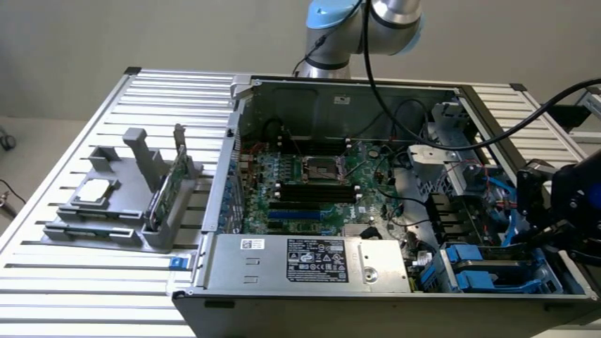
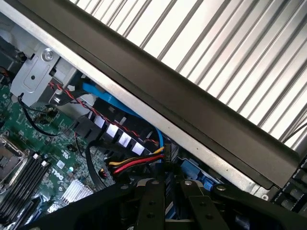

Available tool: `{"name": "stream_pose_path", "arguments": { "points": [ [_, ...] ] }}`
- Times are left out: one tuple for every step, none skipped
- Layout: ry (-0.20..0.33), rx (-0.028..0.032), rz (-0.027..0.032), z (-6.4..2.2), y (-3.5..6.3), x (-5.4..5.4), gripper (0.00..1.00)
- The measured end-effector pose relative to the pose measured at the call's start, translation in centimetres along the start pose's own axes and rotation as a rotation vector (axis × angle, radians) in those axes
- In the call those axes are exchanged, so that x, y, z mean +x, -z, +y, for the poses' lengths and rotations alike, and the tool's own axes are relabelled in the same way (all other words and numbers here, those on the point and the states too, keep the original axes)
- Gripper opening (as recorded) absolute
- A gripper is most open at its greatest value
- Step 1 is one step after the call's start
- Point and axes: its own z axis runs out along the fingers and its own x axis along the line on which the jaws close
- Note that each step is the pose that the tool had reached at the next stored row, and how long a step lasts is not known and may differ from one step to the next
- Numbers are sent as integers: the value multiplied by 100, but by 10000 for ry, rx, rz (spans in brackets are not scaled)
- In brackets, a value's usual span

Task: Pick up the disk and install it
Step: 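Insert the first disk wire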

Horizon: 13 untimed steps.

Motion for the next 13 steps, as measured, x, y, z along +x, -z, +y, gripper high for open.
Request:
{"name": "stream_pose_path", "arguments": {
  "points": [
    [-19, 16, 11, 1, -1, 0, 16],
    [-38, 33, 23, 2, -1, 1, 16],
    [-52, 58, 39, 3, 0, 1, 16],
    [-62, 88, 58, 3, 0, 1, 16],
    [-68, 106, 70, 2, 0, 1, 16],
    [-69, 112, 76, 2, 0, 1, 16],
    [-70, 113, 76, 2, 0, 1, 16],
    [-69, 113, 76, 2, 0, 1, 16],
    [-68, 114, 77, 2, 0, 1, 16],
    [-73, 122, 82, -4, 1, 5, 16],
    [-86, 130, 105, -9, 2, 8, 16],
    [-101, 139, 152, -12, 2, 11, 16],
    [-116, 151, 199, -16, 3, 14, 16]
  ]
}}
